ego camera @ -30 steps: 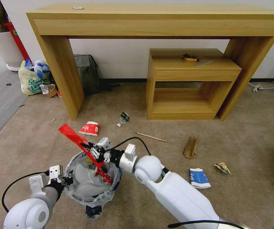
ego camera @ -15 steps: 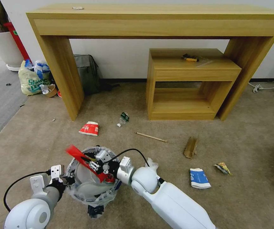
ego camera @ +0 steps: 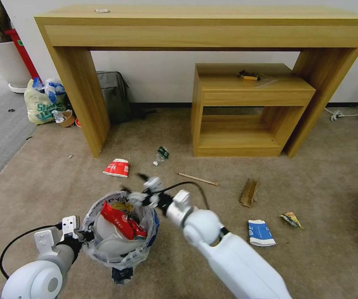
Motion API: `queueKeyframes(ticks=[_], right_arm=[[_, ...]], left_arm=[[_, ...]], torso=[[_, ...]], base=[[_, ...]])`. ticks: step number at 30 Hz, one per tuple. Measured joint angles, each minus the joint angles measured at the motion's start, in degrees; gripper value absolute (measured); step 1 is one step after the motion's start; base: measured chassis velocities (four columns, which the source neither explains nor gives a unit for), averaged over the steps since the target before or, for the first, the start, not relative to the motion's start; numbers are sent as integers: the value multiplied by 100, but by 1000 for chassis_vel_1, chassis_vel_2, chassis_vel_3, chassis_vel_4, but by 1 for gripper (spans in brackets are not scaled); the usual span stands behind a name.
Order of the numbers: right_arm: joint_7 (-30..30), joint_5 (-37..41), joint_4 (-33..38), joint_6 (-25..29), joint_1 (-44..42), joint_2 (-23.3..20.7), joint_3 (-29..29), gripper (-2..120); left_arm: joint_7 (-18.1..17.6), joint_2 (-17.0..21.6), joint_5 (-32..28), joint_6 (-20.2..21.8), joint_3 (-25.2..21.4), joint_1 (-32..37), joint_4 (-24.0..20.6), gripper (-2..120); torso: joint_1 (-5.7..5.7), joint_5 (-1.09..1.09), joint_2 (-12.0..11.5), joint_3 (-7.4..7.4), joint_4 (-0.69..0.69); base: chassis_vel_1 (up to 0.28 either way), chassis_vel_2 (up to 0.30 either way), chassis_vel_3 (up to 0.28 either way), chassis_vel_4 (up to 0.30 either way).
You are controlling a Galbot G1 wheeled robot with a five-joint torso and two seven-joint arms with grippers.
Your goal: Pick up the trash bin and place the garbage on the floor into it.
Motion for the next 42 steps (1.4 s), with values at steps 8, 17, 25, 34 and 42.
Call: queueKeyframes(ticks=[8,17,25,34,42], right_arm=[[323,510,-660,-647,-439,-399,791,100],[932,941,-1558,-1410,-492,-208,849,100],[1187,1220,-2004,-1828,-314,-40,760,100],[1165,1364,-2772,-1952,-94,166,736,92],[1180,1367,-2809,-1926,-133,205,752,63]], left_arm=[[78,-53,-9,0,-101,43,5,0],[78,-29,-29,0,-114,45,6,0],[78,-48,-31,0,-118,69,-18,0],[77,-45,-35,0,-123,54,-32,0],[77,-41,-45,0,-122,31,-10,0]], torso=[[0,0,0,0,-1],[0,-1,0,0,0],[0,-1,0,0,1],[0,-2,0,0,0],[0,-1,0,1,-1]], base=[[0,0,0,0],[0,0,0,0],[0,0,0,0],[0,0,0,0],[0,0,0,0]])
